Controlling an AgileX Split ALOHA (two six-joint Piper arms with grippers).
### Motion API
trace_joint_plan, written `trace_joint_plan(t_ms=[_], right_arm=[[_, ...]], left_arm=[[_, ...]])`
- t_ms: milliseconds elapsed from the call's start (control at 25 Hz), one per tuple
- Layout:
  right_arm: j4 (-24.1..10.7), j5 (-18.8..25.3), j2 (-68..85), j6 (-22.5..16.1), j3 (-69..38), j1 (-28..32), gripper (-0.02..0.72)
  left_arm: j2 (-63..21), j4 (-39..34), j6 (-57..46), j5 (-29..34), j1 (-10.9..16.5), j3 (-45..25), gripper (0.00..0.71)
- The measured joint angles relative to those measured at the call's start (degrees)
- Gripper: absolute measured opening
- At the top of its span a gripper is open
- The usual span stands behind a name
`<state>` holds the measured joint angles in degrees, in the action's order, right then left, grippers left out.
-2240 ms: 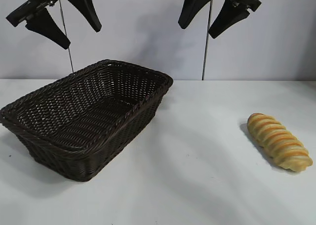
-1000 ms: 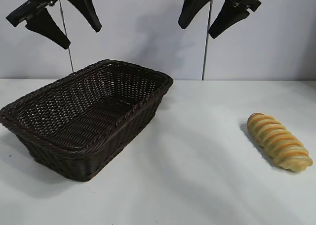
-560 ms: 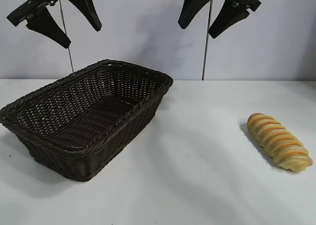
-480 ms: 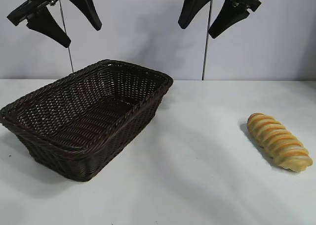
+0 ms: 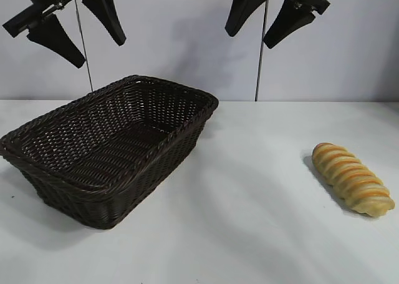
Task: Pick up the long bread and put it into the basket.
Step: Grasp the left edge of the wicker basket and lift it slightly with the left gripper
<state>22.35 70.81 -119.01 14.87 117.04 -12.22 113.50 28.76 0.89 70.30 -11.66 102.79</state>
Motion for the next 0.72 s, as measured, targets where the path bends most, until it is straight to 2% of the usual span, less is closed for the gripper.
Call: trace_joint_plan(t_ms=[360,560,720], right_arm=[[0.0,0.07,0.0,0.0,0.0,0.0,0.557],[0.0,0.07,0.0,0.0,0.0,0.0,0.557],[0.0,0.07,0.0,0.0,0.0,0.0,0.557]], left_arm=[[-2.25,-0.16,-0.38,0.04,-2.14,-1.42,0.511],[-5.97,-0.12,-0.38,-0.65,-2.34,-10.89,0.511],[-11.65,-0.12,-0.47,-6.25,-2.34,-21.62,0.511]])
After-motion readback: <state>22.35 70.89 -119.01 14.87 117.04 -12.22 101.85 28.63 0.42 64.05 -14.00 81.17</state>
